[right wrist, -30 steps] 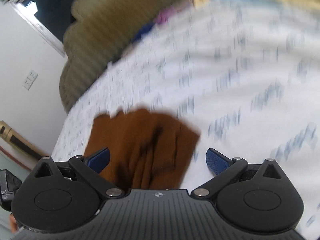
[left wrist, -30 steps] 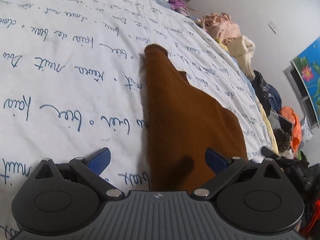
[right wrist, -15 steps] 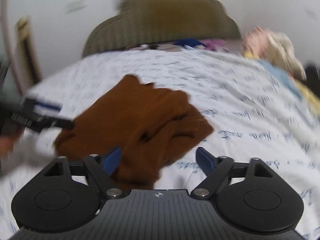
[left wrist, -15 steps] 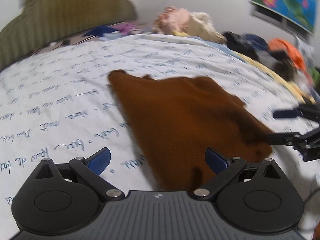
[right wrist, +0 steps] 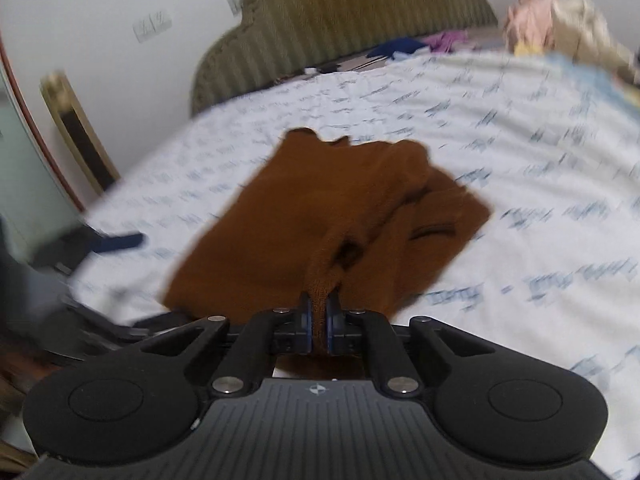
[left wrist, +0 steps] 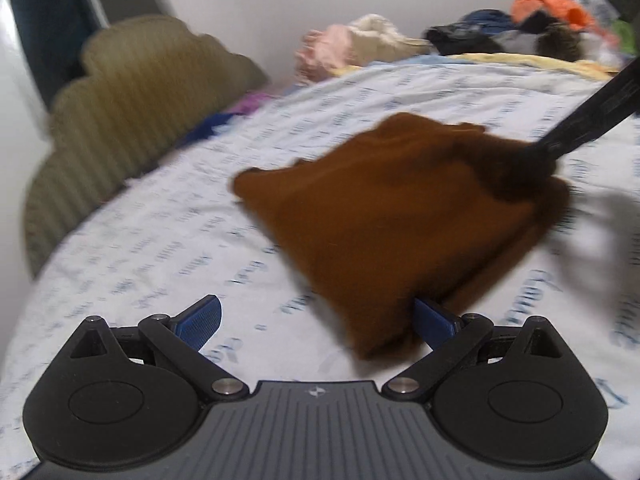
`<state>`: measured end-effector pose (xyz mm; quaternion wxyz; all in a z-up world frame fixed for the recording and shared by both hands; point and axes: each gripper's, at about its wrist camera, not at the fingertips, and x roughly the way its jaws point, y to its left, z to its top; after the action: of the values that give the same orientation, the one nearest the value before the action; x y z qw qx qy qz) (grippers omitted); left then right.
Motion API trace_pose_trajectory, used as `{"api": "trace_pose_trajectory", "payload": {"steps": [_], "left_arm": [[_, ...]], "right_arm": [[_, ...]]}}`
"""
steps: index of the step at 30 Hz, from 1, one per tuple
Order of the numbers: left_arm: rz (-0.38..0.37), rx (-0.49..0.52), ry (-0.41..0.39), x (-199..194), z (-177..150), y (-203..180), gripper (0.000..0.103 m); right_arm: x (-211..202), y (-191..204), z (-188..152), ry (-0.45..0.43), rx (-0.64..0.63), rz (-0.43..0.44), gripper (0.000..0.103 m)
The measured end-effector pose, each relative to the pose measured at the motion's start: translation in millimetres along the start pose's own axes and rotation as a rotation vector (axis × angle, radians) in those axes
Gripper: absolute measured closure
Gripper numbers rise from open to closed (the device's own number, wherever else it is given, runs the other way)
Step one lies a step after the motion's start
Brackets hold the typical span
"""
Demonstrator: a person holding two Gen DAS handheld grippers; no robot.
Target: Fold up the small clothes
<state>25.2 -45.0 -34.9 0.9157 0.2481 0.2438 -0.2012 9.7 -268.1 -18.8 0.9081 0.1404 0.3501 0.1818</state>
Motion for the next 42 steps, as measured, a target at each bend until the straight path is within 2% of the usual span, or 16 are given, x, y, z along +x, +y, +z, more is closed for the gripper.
{"api": "trace_pose_trajectory", "payload": {"steps": [6, 9, 12, 14, 16, 18, 23, 24, 25, 26, 28, 31, 33, 36, 39, 42], "left_arm": [[0.067, -0.104, 0.019, 0, -13, 29, 0.0], [0.005, -0.108, 0.055, -2, -21, 30, 0.001], [-0.034, -0.091, 0.027, -17, -16, 27, 0.001], [-0.069, -0.09, -0.017, -27, -6, 25, 0.001], [-0.114, -0.103, -0.052, -30, 8, 22, 0.001], [-0.143, -0.123, -0.073, -27, 23, 15, 0.001], [-0.144, -0.169, -0.035, 3, 55, -10, 0.001], [-0.149, -0.161, -0.027, 9, 59, -17, 0.001], [-0.155, -0.15, -0.02, 13, 61, -23, 0.001], [-0.156, -0.138, -0.011, 18, 62, -30, 0.001], [-0.16, -0.124, 0.001, 25, 65, -40, 0.001], [-0.193, -0.114, 0.014, 31, 66, -50, 0.001], [-0.205, -0.114, 0.027, 36, 64, -55, 0.001], [-0.197, -0.115, 0.032, 37, 60, -57, 0.001], [-0.183, -0.178, 0.012, 30, 56, -44, 0.001], [-0.181, -0.271, 0.024, 31, 54, -26, 0.001]], "right_arm": [[-12, -4, -2, -0.008, 0.131, 0.158, 0.092], [-1, 5, -16, 0.063, 0.055, 0.054, 0.092], [2, 2, -17, 0.076, 0.026, -0.005, 0.091], [-12, -3, -3, 0.001, 0.06, -0.007, 0.081], [-19, -8, 16, -0.077, 0.064, -0.057, 0.045], [-14, -16, 37, -0.133, 0.074, -0.086, 0.041], [46, -70, 68, -0.074, 0.313, -0.079, 0.042], [56, -76, 70, -0.068, 0.347, -0.067, 0.047], [65, -78, 71, -0.069, 0.361, -0.051, 0.066], [70, -76, 73, -0.069, 0.347, -0.056, 0.078], [74, -60, 78, -0.089, 0.238, -0.115, 0.091], [72, -37, 86, -0.131, 0.02, -0.267, 0.093], [72, -38, 88, -0.142, -0.015, -0.325, 0.093], [86, -52, 86, -0.019, -0.006, -0.287, 0.089], [74, -40, 76, -0.083, -0.04, -0.353, 0.064], [49, -25, 70, -0.157, -0.051, -0.307, 0.064]]}}
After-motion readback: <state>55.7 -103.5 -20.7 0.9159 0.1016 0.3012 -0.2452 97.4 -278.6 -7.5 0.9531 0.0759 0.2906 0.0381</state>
